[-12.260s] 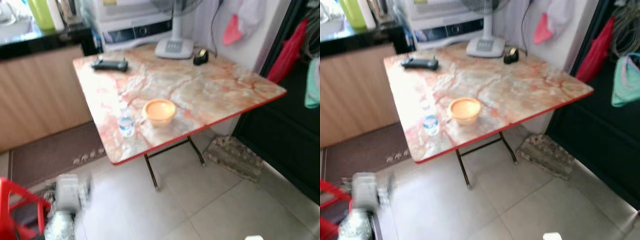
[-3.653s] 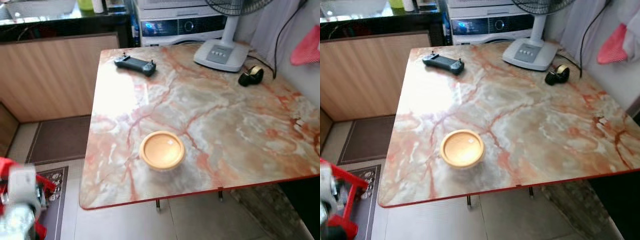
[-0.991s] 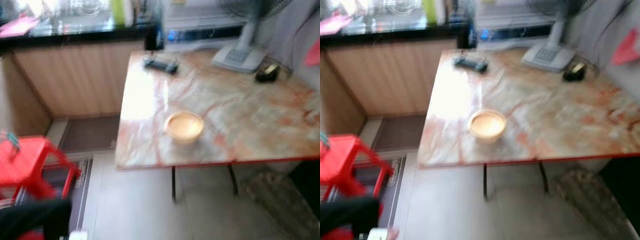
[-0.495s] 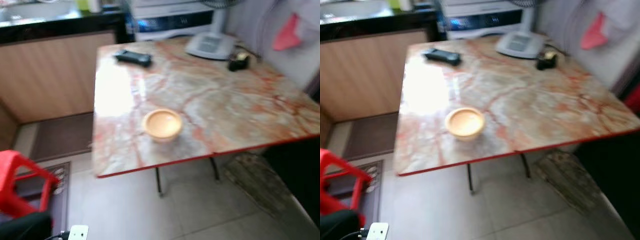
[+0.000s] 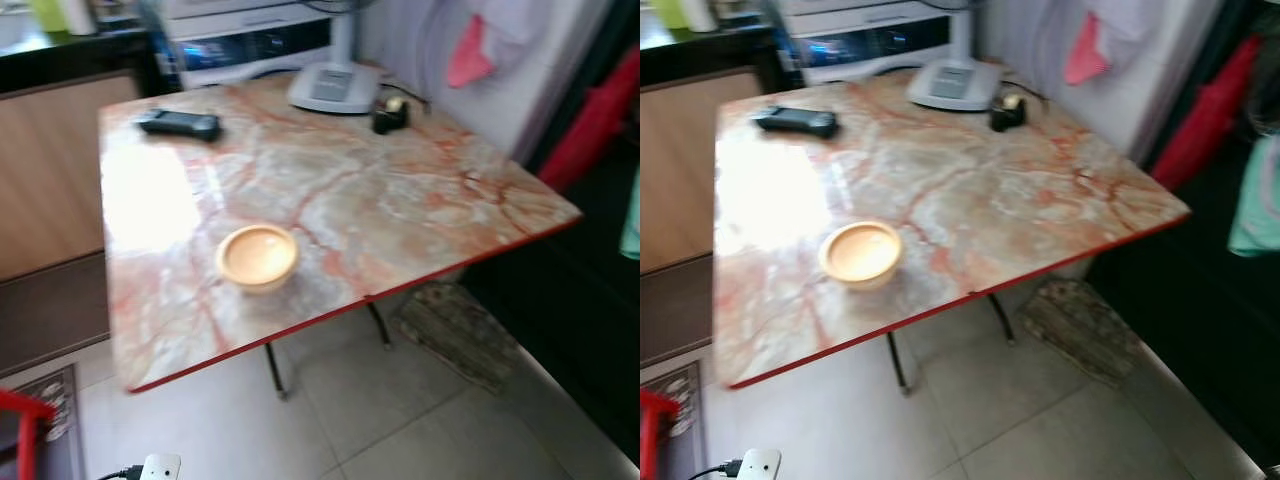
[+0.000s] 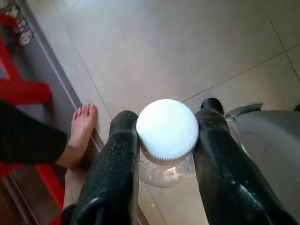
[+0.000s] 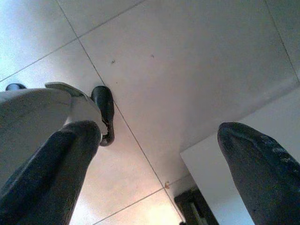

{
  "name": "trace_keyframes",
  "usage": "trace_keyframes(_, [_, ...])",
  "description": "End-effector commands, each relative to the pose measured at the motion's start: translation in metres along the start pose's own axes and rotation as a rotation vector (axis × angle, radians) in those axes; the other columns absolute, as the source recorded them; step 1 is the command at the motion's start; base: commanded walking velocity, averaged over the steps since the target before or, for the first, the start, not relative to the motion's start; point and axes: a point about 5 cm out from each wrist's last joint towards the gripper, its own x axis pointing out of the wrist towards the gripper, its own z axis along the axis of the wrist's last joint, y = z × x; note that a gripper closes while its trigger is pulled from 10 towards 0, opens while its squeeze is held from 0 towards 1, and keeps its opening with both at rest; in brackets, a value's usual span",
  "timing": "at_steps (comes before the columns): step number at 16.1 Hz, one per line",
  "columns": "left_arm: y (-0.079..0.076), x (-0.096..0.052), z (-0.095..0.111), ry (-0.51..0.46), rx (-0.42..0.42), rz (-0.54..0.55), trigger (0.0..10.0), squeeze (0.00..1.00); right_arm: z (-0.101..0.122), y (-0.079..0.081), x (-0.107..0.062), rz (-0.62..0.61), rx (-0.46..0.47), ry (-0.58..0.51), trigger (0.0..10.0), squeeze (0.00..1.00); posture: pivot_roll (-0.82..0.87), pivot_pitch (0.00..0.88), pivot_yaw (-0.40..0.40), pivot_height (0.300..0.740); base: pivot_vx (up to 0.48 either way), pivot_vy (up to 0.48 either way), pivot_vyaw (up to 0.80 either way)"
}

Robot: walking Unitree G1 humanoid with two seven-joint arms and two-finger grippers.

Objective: Restocking fridge

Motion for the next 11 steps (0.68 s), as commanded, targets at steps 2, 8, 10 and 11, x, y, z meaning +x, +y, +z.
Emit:
trace_keyframes(2, [0.003,-0.0024,-0.0118,0.048,0.036,0.0,10.0,0.0,-0.0021,-0.0016,-0.0007,-0.001,-0.009,0.014,10.0,0.0,0.09,0.071,-0.009,0.74,0.0,-0.39,-0.4])
trace_keyframes(8, [0.0013,-0.002,-0.0108,0.052,0.042,-0.02,10.0,0.0,-0.0017,-0.0013,-0.0006,0.007,-0.011,0.019,10.0,0.0,0.09,0.066,-0.01,0.74,0.0,0.0,-0.53])
trace_keyframes(10, [0.002,-0.0016,-0.0097,0.053,0.077,-0.015,10.0,0.0,-0.0013,-0.001,-0.0004,0.01,-0.013,0.021,10.0,0.0,0.09,0.063,-0.011,0.74,0.0,-0.24,-0.8])
trace_keyframes(11, [0.0019,-0.0015,-0.0097,0.055,0.072,-0.014,10.0,0.0,-0.001,-0.0009,-0.0003,0.012,-0.014,0.021,10.0,0.0,0.09,0.063,-0.012,0.74,0.0,-0.48,0.0])
